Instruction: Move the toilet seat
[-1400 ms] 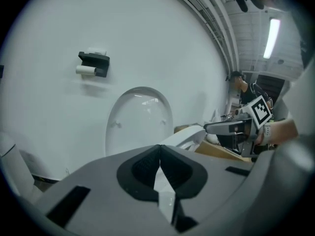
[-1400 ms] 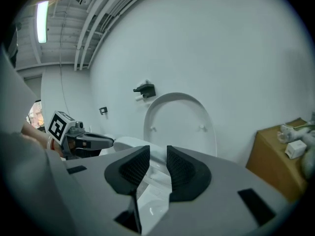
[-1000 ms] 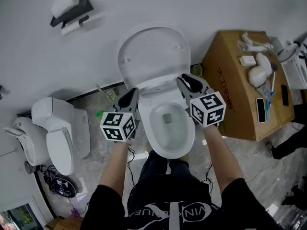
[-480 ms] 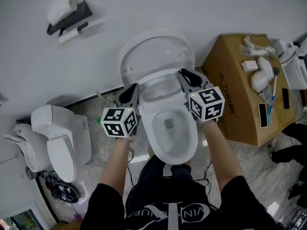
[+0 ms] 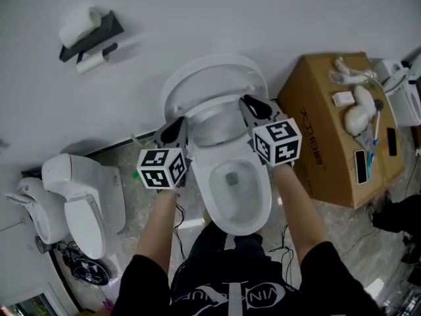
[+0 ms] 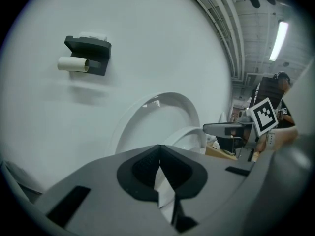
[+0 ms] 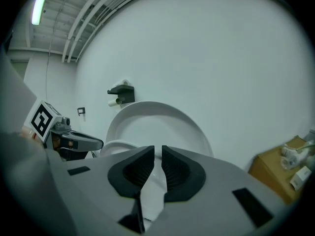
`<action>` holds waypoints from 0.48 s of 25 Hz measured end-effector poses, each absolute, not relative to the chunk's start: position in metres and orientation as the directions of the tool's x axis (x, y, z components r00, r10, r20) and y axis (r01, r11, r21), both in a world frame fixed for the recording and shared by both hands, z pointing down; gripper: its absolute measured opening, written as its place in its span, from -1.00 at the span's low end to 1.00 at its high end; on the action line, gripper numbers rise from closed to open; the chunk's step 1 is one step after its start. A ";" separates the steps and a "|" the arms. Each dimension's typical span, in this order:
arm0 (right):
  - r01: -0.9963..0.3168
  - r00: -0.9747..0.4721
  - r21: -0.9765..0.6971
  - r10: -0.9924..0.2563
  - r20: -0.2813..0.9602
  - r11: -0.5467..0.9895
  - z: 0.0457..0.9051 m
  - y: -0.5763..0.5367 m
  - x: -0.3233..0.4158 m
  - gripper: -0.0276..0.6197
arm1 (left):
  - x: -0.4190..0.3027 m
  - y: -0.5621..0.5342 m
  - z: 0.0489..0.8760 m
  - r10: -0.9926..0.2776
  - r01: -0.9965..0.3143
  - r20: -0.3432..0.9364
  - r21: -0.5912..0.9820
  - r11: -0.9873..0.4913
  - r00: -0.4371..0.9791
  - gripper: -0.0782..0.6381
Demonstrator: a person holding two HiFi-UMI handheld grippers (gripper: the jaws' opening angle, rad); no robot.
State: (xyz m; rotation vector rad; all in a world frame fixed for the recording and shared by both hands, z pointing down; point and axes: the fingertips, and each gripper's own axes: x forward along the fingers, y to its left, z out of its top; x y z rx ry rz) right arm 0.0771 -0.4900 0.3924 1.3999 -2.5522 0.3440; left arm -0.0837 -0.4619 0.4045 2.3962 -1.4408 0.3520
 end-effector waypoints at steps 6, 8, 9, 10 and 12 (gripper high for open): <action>-0.847 -0.527 -0.110 -0.799 0.288 0.520 0.393 -0.503 0.076 -0.73 | -0.084 -0.474 0.405 -0.812 -0.889 0.366 0.135 -0.437 0.454 -0.77; -0.848 -0.527 -0.111 -0.801 0.284 0.519 0.393 -0.504 0.076 -0.73 | -0.085 -0.475 0.405 -0.815 -0.890 0.362 0.141 -0.433 0.453 -0.77; -0.848 -0.527 -0.111 -0.802 0.282 0.518 0.393 -0.504 0.076 -0.73 | -0.085 -0.475 0.405 -0.816 -0.891 0.360 0.143 -0.430 0.452 -0.77; -0.848 -0.527 -0.111 -0.802 0.281 0.518 0.393 -0.503 0.076 -0.73 | -0.085 -0.474 0.405 -0.817 -0.892 0.358 0.145 -0.429 0.451 -0.77; -0.848 -0.527 -0.110 -0.803 0.280 0.519 0.393 -0.503 0.076 -0.73 | -0.085 -0.474 0.405 -0.818 -0.892 0.356 0.147 -0.428 0.451 -0.77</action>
